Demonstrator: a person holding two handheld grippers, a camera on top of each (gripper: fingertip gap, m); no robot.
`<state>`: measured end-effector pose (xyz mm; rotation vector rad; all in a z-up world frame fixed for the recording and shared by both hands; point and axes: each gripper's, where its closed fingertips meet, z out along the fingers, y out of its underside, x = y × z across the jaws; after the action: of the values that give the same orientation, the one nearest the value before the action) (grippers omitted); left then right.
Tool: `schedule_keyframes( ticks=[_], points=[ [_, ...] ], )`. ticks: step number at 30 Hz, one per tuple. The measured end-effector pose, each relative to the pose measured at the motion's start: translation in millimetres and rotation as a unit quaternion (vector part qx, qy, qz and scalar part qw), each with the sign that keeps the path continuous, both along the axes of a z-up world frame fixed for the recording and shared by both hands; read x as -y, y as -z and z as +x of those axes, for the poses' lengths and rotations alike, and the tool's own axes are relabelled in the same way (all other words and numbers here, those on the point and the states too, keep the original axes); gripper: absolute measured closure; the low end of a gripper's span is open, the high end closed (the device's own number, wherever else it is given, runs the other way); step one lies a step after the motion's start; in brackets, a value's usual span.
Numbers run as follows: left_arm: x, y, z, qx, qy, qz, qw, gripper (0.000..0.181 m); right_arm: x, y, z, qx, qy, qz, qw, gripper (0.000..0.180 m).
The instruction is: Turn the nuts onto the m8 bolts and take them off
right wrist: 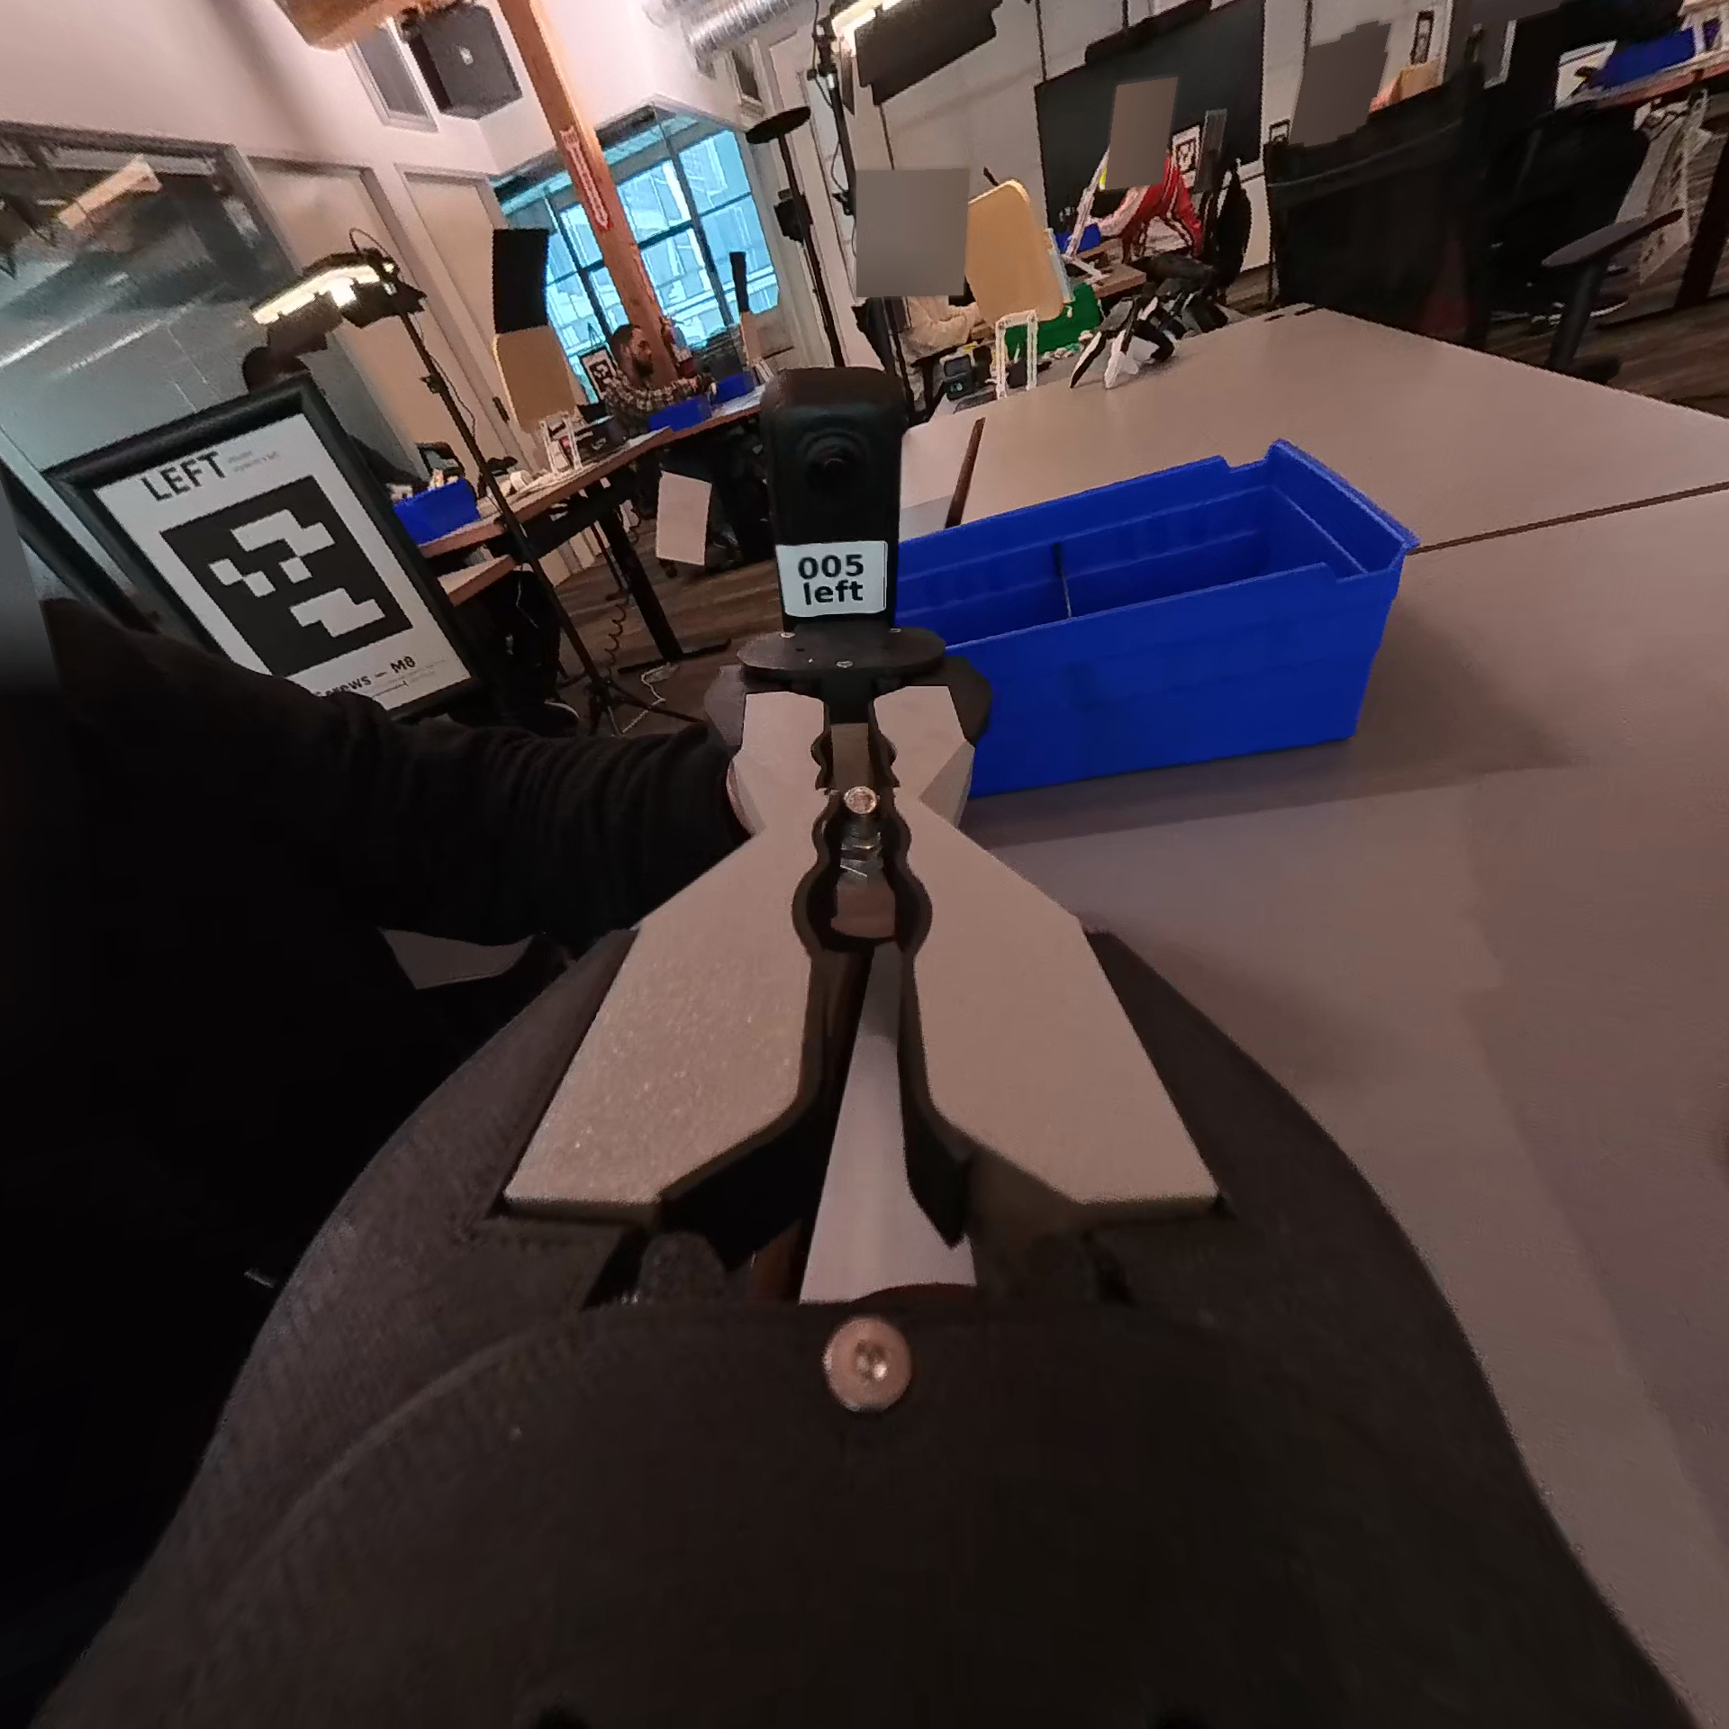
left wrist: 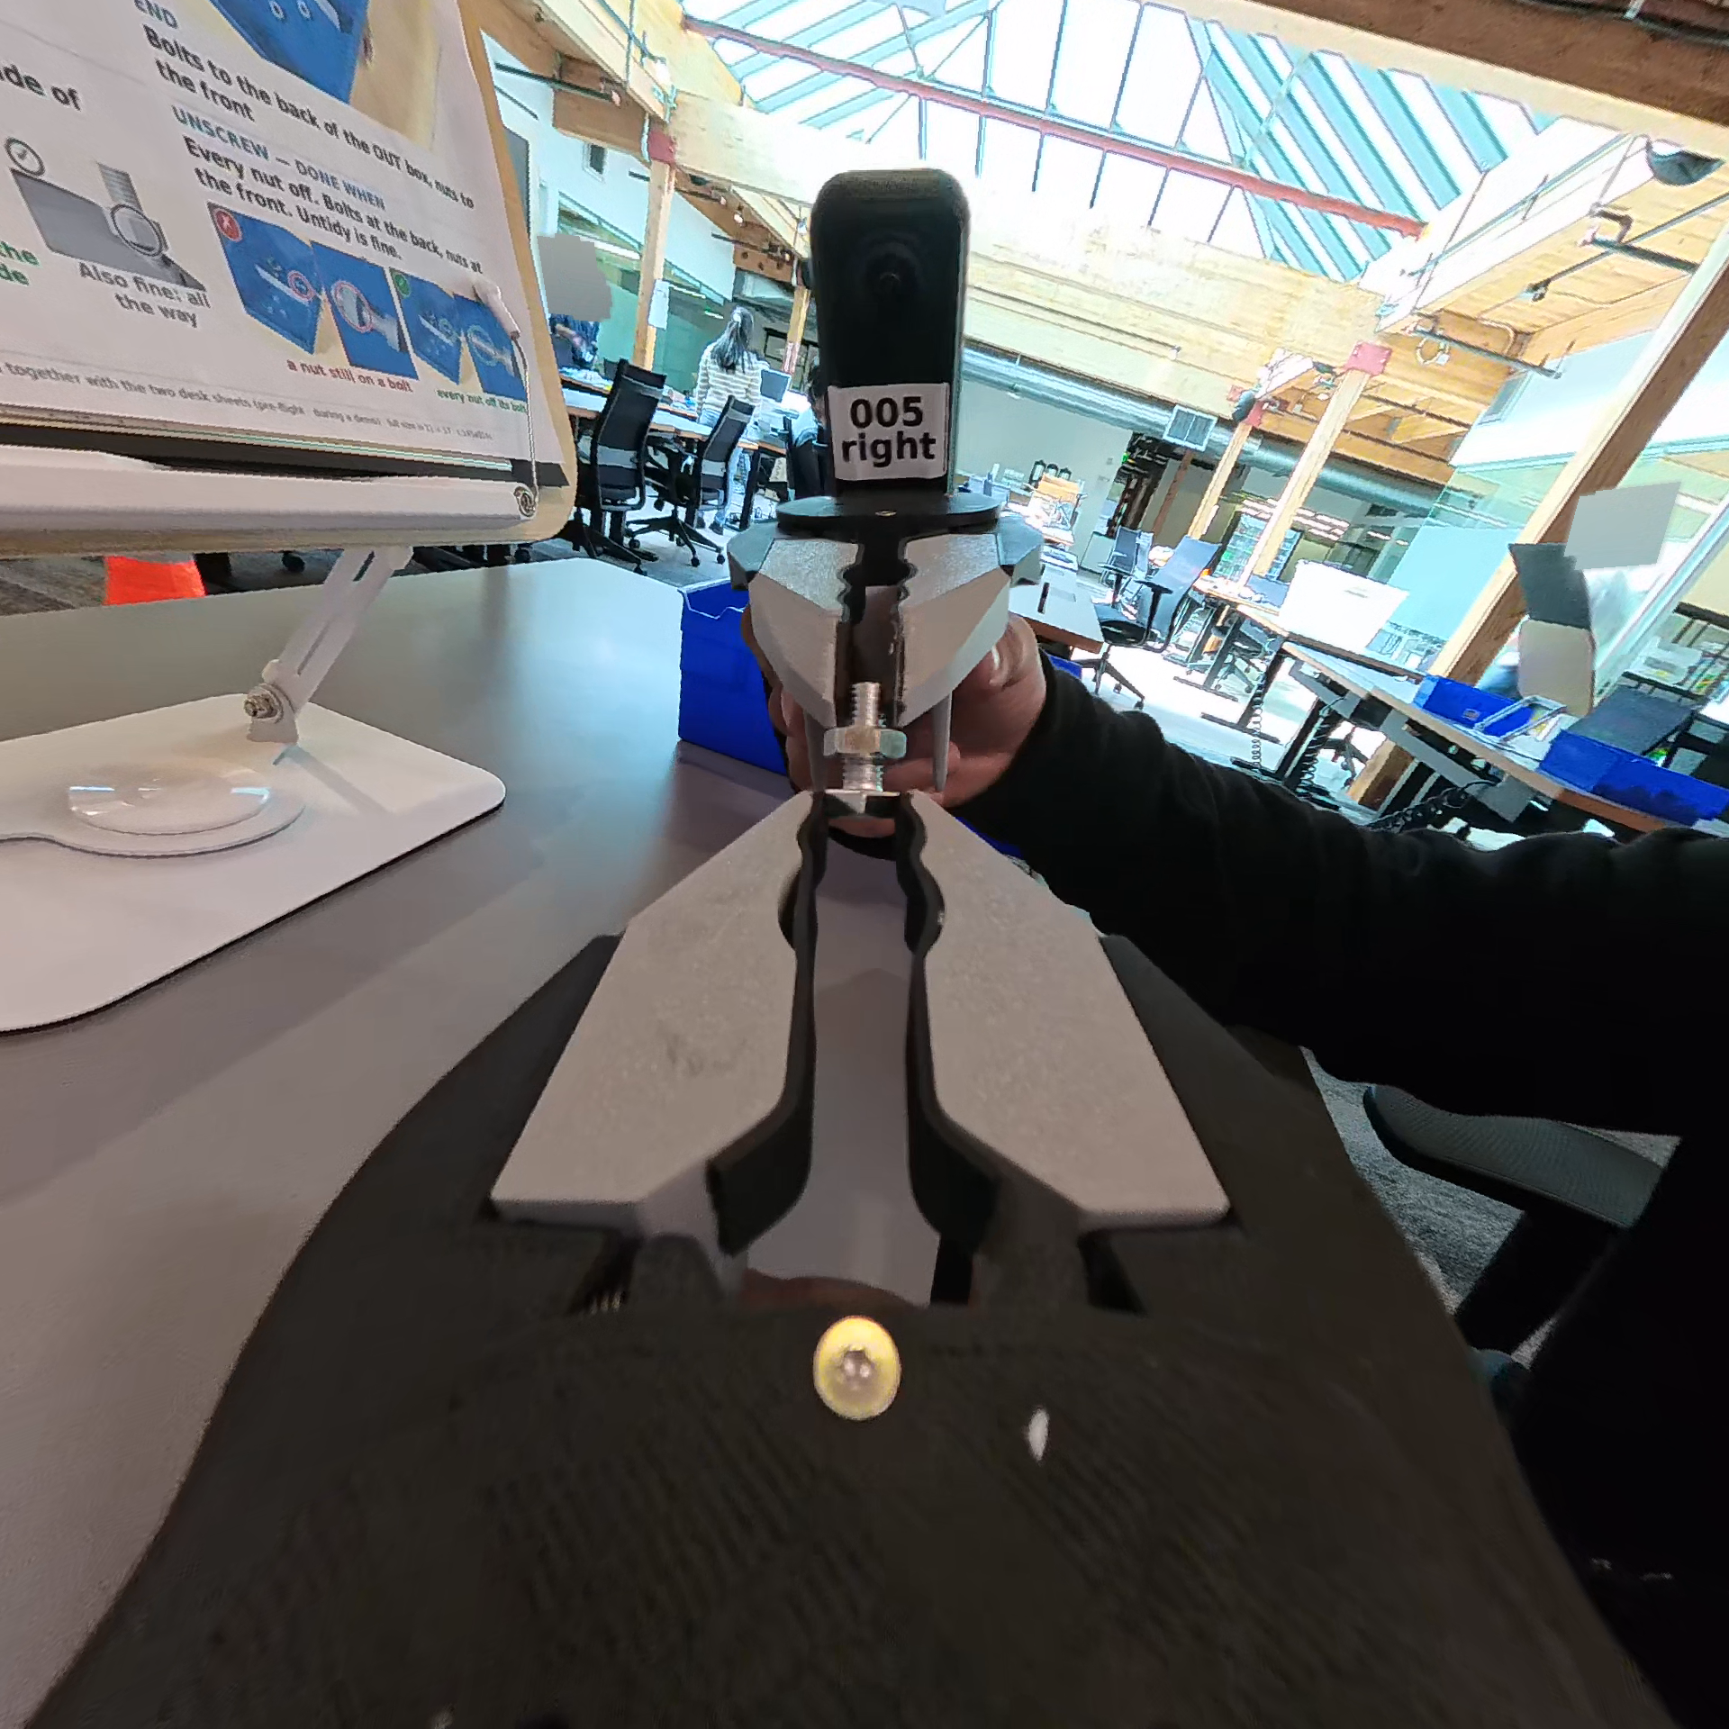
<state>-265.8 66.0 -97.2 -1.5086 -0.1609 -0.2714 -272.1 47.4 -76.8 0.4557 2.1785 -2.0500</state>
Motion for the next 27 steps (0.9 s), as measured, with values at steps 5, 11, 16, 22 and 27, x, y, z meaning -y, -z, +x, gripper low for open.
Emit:
schedule_keyframes(
  ticks=[5, 11, 16, 22, 27],
  points=[
    [3, -6, 1, 0.011, 0.011, 0.016, 1.000, 0.169, -4, -5, -4, 0.005, 0.009, -0.019, 1.000, 0.164],
    [2, -5, 4, 0.021, 0.023, 0.018, 0.999, 0.169, -1, -2, 0, 0.007, -0.003, -0.015, 1.000, 0.156],
    [5, -7, -1, 0.024, 0.013, 0.024, 0.999, 0.169, 3, 1, 10, 0.006, -0.029, 0.001, 1.000, 0.153],
    [8, -8, -7, 0.029, 0.003, 0.026, 0.999, 0.169, -3, -5, 6, -0.003, -0.014, -0.003, 1.000, 0.156],
    [5, -7, -3, 0.020, 0.005, 0.020, 1.000, 0.169, 2, -1, 2, 0.014, -0.011, 0.007, 1.000, 0.147]
  ],
)
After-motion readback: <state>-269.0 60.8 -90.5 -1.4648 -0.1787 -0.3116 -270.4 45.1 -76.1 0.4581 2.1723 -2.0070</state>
